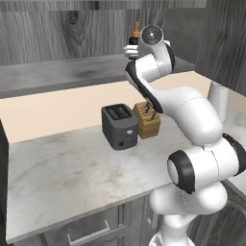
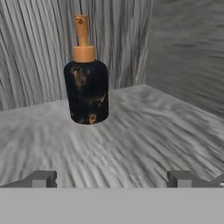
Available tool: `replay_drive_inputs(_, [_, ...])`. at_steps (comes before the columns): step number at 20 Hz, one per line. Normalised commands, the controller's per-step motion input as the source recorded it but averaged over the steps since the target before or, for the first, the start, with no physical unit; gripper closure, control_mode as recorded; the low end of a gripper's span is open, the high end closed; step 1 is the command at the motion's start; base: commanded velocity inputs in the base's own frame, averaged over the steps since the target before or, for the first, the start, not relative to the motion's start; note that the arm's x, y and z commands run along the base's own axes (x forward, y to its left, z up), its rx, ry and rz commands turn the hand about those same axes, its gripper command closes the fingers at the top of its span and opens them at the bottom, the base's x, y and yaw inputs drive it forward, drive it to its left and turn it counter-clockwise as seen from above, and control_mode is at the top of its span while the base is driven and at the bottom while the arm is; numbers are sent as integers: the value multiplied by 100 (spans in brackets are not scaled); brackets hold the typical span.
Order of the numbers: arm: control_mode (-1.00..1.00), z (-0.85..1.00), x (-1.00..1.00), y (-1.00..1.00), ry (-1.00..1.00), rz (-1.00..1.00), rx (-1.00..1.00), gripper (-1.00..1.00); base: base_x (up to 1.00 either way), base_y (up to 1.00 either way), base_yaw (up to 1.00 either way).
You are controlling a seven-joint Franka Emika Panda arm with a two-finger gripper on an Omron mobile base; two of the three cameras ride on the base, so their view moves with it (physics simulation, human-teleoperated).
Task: Locate and retrieve the bar soap and soap dispenser from the cabinet. Place them next to the sink.
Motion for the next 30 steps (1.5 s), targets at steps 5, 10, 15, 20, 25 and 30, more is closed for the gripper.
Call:
replay_drive_inputs(5, [-100,4,11,-1,0,0,-2,-100,0,0,0])
replay_drive_inputs(10, [-100,-5,25,-1,-4,4,-1,-100,0,0,0])
replay_drive_inputs(15, [-100,-4,39,-5,-3,11,0,-100,0,0,0])
replay_drive_inputs(20, [-100,0,41,-10,2,16,0,-100,0,0,0])
replay_drive_inputs(25, [-100,12,26,-13,2,8,-2,-100,0,0,0])
replay_drive_inputs(30, [-100,3,21,-10,4,1,-3,-100,0,0,0])
